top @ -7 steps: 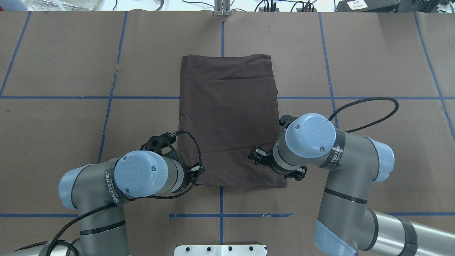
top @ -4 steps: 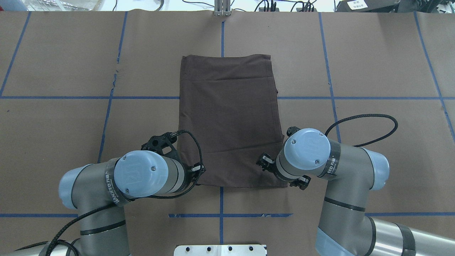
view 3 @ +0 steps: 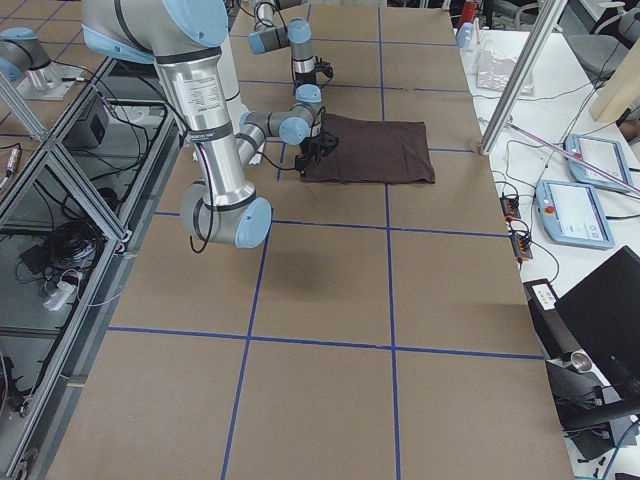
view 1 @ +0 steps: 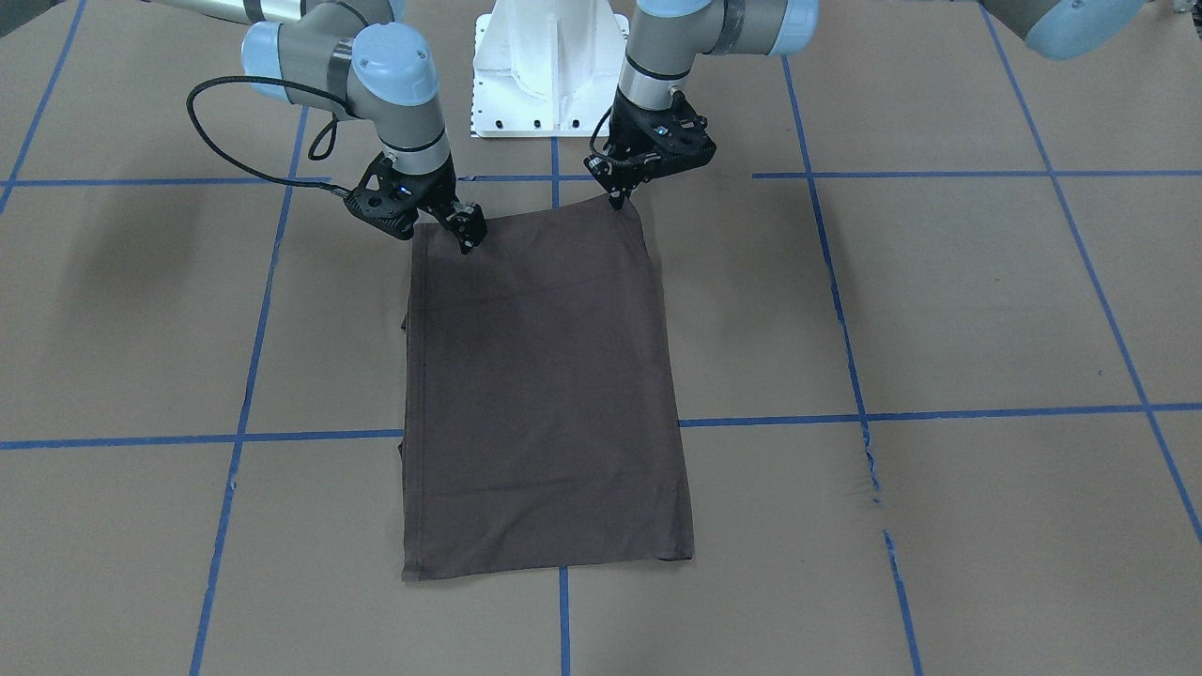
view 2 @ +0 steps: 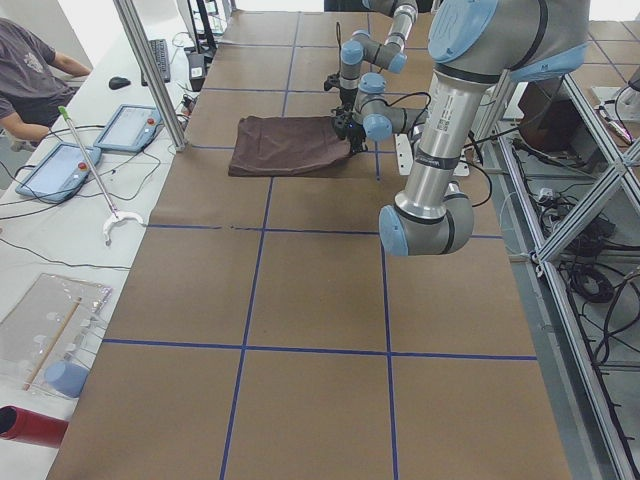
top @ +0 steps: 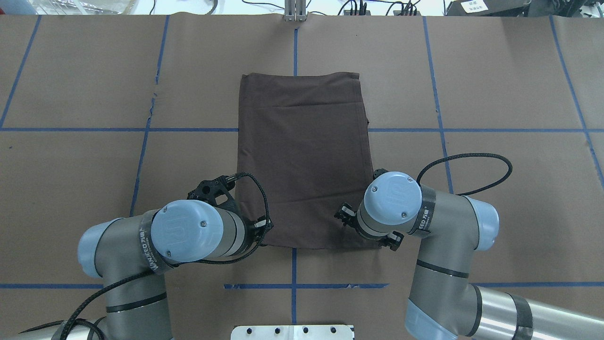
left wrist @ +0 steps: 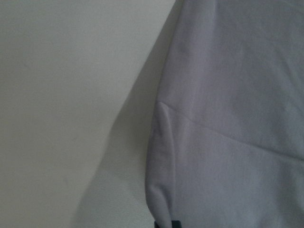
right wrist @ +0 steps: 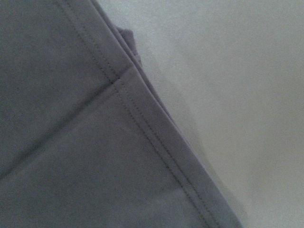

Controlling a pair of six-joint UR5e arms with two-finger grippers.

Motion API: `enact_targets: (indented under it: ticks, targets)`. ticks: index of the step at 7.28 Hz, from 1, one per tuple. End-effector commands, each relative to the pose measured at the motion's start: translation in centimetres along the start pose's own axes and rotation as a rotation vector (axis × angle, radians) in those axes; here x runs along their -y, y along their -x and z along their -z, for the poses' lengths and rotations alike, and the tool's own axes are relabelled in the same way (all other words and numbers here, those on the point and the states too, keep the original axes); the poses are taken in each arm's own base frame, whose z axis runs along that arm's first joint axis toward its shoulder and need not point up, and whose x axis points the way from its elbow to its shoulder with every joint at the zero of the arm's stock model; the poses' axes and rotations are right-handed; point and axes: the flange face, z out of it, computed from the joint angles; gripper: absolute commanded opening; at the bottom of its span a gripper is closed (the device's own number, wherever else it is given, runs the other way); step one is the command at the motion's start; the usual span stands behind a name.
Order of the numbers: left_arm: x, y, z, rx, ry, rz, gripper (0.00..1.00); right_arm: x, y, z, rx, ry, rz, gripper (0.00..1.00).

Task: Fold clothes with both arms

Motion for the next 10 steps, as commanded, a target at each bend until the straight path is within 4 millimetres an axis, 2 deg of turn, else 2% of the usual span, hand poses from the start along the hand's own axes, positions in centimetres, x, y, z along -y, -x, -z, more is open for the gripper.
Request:
enact_targets:
  ticks: [1, 5, 6, 7, 8, 10]
  targets:
    - [0.0, 0.04, -0.02, 0.002, 0.001, 0.0, 0.0, -0.17, 0.22, -0.67, -0.011, -0.001, 0.001, 1.0]
    - [-0.1, -0.25, 0.21, -0.002, 0.002, 0.0, 0.0, -0.34, -0.27, -1.14, -0.022, 0.002, 0.001, 0.99]
    - [-0.1, -0.25, 0.21, -0.002, 0.002, 0.0, 0.0, -0.38, -0.2, -1.08, -0.021, 0.002, -0.002, 0.72]
    - [-0.1, -0.25, 0.21, -0.002, 0.002, 0.0, 0.0, -0.49, -0.2, -1.04, -0.02, 0.003, 0.0, 0.39]
    - [-0.09, -0.25, 0.15, -0.002, 0.002, 0.0, 0.0, -0.48, -0.22, -1.12, -0.022, 0.004, 0.002, 0.2]
    - [-0.13, -0.33, 0.26, -0.004, 0.002, 0.0, 0.0, -0.59, 0.0, -0.95, -0.017, 0.006, 0.008, 0.02]
